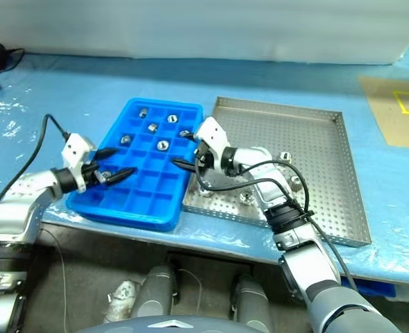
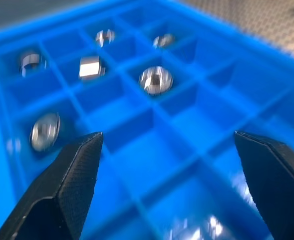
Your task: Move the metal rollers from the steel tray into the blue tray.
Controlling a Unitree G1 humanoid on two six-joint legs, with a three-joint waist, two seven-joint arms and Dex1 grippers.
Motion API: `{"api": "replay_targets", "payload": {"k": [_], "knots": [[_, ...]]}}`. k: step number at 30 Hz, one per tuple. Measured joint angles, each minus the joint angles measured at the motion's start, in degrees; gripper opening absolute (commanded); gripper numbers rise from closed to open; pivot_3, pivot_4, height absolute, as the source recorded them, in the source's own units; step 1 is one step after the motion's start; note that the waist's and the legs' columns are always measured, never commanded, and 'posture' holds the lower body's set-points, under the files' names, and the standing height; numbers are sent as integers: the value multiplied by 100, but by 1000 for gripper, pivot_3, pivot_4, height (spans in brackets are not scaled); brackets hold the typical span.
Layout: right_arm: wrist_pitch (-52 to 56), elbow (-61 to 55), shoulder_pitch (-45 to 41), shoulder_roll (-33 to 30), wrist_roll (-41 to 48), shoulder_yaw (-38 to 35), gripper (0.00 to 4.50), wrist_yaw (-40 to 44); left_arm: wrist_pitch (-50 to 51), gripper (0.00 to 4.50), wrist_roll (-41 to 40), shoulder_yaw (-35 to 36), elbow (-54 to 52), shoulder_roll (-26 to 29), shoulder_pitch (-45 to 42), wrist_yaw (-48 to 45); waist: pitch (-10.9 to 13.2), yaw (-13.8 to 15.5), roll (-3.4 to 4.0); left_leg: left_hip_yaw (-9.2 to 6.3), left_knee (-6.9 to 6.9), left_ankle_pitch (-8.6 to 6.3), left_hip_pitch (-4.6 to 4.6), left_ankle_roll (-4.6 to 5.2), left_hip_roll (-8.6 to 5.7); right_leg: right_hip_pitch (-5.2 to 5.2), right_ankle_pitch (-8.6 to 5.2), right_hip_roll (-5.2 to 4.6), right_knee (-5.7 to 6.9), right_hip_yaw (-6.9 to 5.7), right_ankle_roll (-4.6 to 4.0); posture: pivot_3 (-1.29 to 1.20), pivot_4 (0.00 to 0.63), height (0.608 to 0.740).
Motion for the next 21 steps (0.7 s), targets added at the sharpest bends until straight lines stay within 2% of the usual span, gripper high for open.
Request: {"api": "replay_targets", "payload": {"k": [3, 9, 14, 21], "knots": [[84, -122, 50, -215, 6, -251, 4070, -179, -24, 4394, -1, -151, 339, -348, -898, 20, 0, -24, 0, 4, 6, 3, 2, -5, -3, 3, 1, 0, 3, 3, 1, 19, 150, 740], [327, -610, 470, -728, 17, -854, 4070, -582, -583, 4394, 356, -761, 1774, -953, -1835, -248, -1, -251, -3, 4, 6, 3, 1, -3, -21, 5, 11, 3, 1, 6, 18, -154, 150, 740], [734, -1524, 1245, -1273, 57, -1652, 4070, -1084, -1482, 4394, 917, -1332, 3644, -1833, -2756, -562, 0, -410, -7, 2, 28, -18, -13, 34, -36, 6, 20, 3, -4, 8, 34, -312, 150, 740], [1466, -2980, 2470, -1387, 182, -2221, 4070, -1659, -2380, 4394, 1358, -1446, 5603, -2926, -3846, -537, 0, -774, -7, 5, 45, -43, -15, 77, -37, 13, 20, 5, -14, 10, 35, -531, 150, 740]]}}
